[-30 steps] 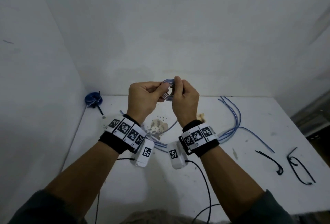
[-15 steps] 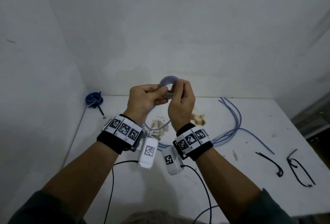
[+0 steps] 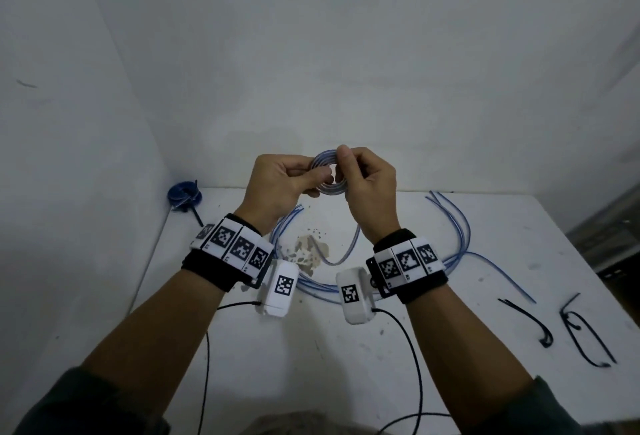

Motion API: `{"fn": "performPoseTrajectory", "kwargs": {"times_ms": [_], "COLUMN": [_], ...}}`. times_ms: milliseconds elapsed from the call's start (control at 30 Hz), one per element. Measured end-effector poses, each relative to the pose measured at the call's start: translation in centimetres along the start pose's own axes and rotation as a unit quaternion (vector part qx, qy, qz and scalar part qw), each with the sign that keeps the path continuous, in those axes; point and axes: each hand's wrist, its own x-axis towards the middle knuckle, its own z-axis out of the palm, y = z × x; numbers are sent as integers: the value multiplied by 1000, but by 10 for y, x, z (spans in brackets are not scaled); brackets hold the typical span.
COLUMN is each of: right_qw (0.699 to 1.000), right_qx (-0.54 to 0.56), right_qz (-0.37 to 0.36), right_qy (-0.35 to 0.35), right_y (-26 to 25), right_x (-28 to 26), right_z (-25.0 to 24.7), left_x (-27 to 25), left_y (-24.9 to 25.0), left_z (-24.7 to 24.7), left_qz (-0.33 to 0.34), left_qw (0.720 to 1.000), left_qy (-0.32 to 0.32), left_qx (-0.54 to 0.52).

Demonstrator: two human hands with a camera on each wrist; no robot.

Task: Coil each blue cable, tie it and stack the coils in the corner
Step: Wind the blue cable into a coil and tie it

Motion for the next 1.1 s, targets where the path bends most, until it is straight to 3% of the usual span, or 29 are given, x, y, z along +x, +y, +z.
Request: {"fn": "performPoseTrajectory", "kwargs": {"times_ms": [167,333,567,867,1100], "right_qw": [999,1000,998,997,995], "right_qx": [33,-1,-24,-29,-7], "right_qz": [24,7,-26,-40,8], "right_qy": [8,18,45,66,100], "right_y": [1,9,23,24,26], "right_x": [3,2,-20,-16,-23], "right_z": [-10,-19,-4,-6,8], "left_x": [-3,-2,-3,-5,-8], "left_y": [0,1,-7,-4,-7], "left_z": [0,-3,5,3,11], "left_qz": [-17,-24,-53,-72,-65], "left_qw": [999,997,999,997,996], "left_qy": [-20,-25,11,-7,33], "left_qx": [19,62,-4,-9,-55]}}
